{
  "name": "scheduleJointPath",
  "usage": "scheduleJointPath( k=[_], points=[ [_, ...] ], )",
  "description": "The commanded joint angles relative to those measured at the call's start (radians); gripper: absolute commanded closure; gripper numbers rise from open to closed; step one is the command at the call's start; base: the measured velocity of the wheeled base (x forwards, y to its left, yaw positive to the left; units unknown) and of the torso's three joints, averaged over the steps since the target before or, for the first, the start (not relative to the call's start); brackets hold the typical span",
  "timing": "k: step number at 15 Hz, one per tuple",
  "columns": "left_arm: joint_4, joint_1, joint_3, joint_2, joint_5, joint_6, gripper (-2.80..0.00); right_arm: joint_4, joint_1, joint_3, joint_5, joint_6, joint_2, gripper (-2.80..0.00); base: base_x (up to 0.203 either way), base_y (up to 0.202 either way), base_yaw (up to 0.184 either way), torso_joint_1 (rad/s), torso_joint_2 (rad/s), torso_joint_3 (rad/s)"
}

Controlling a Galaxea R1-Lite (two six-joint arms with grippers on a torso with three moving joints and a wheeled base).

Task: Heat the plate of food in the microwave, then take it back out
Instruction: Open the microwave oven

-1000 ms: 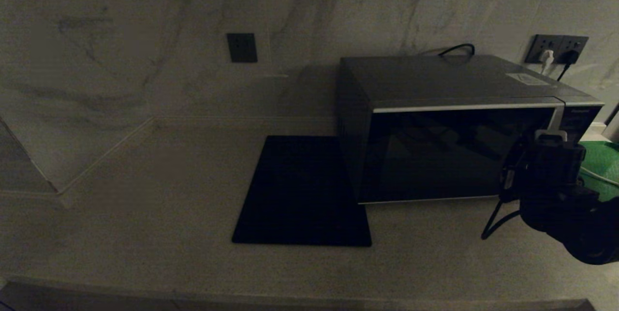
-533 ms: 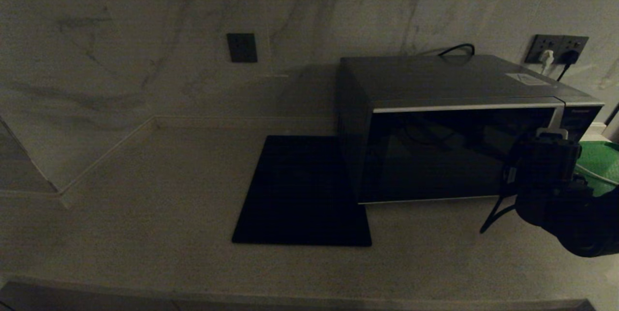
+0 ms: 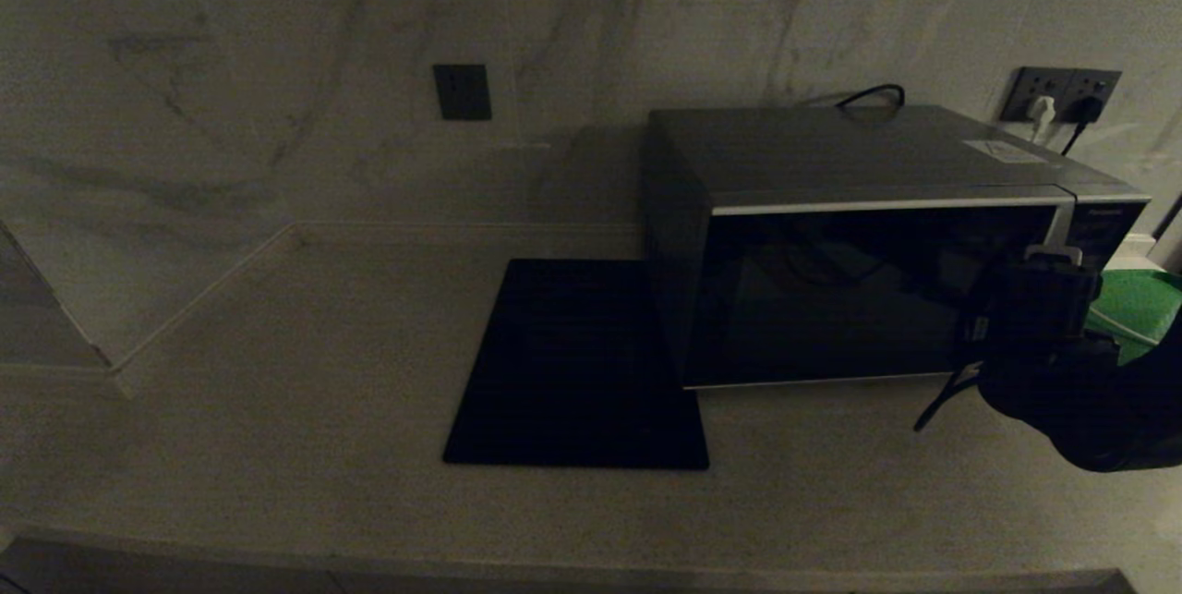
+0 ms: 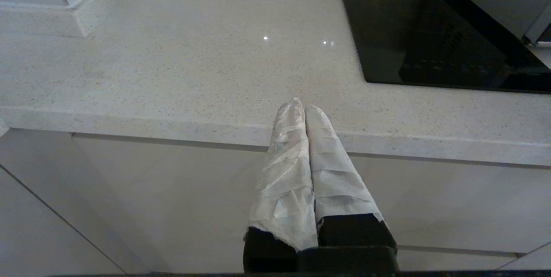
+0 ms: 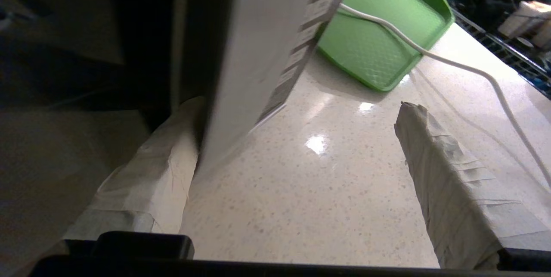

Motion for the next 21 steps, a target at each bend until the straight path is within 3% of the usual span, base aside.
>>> scheduleJointPath(
  k=[1,5,6,21],
  points=[
    [0.000,0.000,0.000,-0.002,0.000,-0.001,0.00,-0.009,-0.012,-0.021,-0.002,0.000,0.021,-2.80,0.000,0.000,0.000,0.000,0.00,0.000],
    [0.000,0.000,0.000,-0.002,0.000,-0.001,0.00,-0.009,-0.013,-0.028,-0.001,0.000,0.031,-2.80,0.000,0.000,0.000,0.000,0.00,0.000],
    [0.000,0.000,0.000,-0.002,0.000,-0.001,0.00,-0.009,-0.013,-0.028,-0.001,0.000,0.031,0.00,0.000,0.000,0.000,0.000,0.00,0.000],
    [0.000,0.000,0.000,-0.002,0.000,-0.001,0.00,-0.011,0.010,0.037,0.020,0.001,-0.067,0.00,0.000,0.000,0.000,0.000,0.00,0.000]
  ],
)
